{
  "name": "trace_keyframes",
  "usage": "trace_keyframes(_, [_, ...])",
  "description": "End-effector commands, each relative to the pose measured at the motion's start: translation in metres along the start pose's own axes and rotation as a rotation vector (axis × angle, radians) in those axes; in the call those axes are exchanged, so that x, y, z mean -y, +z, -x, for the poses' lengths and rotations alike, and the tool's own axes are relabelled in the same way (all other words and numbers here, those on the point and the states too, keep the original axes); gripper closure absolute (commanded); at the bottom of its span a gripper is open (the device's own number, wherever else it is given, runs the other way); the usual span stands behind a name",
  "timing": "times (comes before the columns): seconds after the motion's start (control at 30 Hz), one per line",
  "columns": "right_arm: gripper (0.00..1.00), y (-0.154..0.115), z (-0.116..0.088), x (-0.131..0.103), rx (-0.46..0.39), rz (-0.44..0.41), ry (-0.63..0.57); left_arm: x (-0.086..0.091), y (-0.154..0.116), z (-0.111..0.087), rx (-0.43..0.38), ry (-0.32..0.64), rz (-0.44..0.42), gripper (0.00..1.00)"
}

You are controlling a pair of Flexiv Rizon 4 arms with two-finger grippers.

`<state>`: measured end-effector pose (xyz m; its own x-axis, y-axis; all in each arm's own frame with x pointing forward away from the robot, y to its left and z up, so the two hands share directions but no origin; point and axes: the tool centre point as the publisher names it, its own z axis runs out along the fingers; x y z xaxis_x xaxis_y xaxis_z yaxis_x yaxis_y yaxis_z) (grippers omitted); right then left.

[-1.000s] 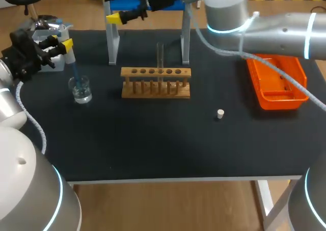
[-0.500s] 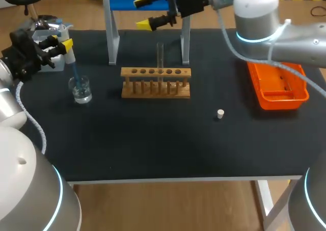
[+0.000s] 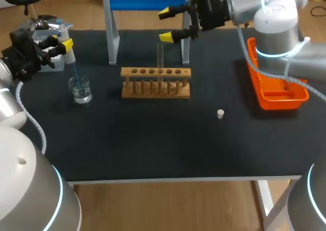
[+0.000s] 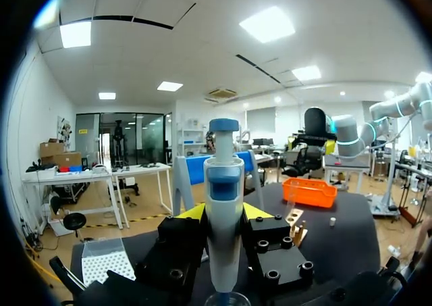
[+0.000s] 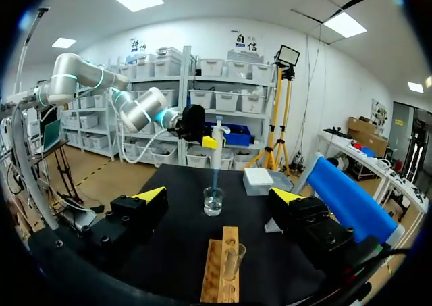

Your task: Invert the test tube, pick up the pipette, mount the tip to pipette, aspirate from beaker and dispense into the tube, eject the tip, return the pipette, and cap with the stopper.

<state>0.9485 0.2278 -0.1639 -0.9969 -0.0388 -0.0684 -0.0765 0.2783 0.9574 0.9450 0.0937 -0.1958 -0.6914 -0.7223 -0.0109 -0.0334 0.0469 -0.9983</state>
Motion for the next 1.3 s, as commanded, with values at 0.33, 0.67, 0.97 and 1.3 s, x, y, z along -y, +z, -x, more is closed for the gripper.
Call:
trace_keyframes(0.33, [0.00,-0.011,0.003,0.047,0.006,0.008,-0.012,0.000,0.001,0.000,0.001,0.000,0.001,1.00])
trace_keyframes(0.67, [0.00,-0.006,0.006,0.073,0.013,-0.011,-0.006,0.000,0.001,0.000,0.001,0.000,0.001,1.00])
trace_keyframes(0.97, [0.00,0.004,0.008,0.088,0.012,-0.049,0.006,0.000,0.001,0.000,0.001,0.000,0.001,1.00])
trace_keyframes(1.3, [0.00,0.016,0.010,0.100,-0.001,-0.118,0.000,0.000,0.001,0.000,0.001,0.000,0.001,1.00])
